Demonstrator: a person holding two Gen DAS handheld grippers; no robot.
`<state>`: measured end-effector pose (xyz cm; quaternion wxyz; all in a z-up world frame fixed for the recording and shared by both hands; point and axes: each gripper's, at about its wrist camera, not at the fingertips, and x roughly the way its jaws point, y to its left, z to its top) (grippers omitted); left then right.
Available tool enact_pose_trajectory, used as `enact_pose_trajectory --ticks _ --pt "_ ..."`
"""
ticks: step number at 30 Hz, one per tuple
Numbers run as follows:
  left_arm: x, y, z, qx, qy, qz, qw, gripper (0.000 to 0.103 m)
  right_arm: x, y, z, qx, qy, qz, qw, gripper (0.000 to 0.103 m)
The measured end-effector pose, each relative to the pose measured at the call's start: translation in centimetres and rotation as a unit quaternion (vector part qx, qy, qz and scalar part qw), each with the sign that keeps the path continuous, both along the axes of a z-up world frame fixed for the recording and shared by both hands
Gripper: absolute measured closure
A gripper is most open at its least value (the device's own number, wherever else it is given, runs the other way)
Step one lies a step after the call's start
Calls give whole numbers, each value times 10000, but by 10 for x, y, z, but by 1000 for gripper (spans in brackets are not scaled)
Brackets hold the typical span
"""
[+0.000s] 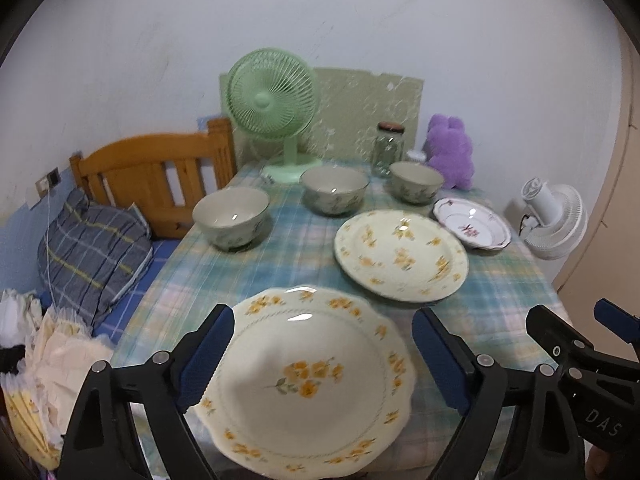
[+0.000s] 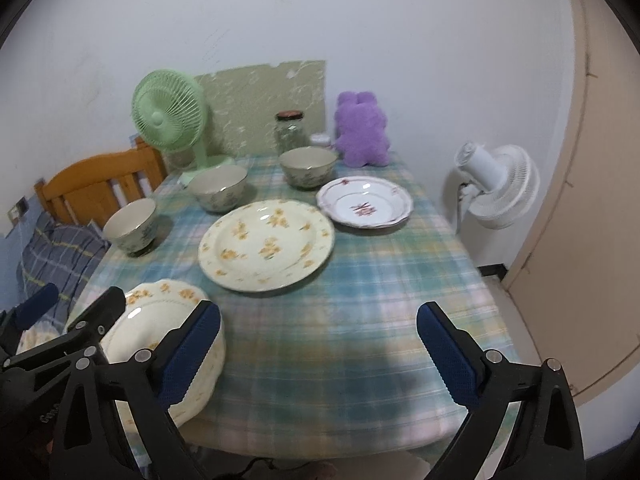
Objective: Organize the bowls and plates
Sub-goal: 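Move the left gripper to the rim of the scalloped yellow-flower plate, then close the left gripper on the plate rim and lift it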
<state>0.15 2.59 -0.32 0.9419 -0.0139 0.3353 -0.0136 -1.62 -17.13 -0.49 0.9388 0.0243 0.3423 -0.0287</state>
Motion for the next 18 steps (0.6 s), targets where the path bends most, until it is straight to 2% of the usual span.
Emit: enact_pose_trajectory --ticks 11,18 --pt "38 47 -23 147 472 -132 9987 15 36 54 -18 -46 500 -35 9987 6" --pt "64 66 -51 278 917 -358 9948 18 56 84 -46 -9 905 -216 9957 9"
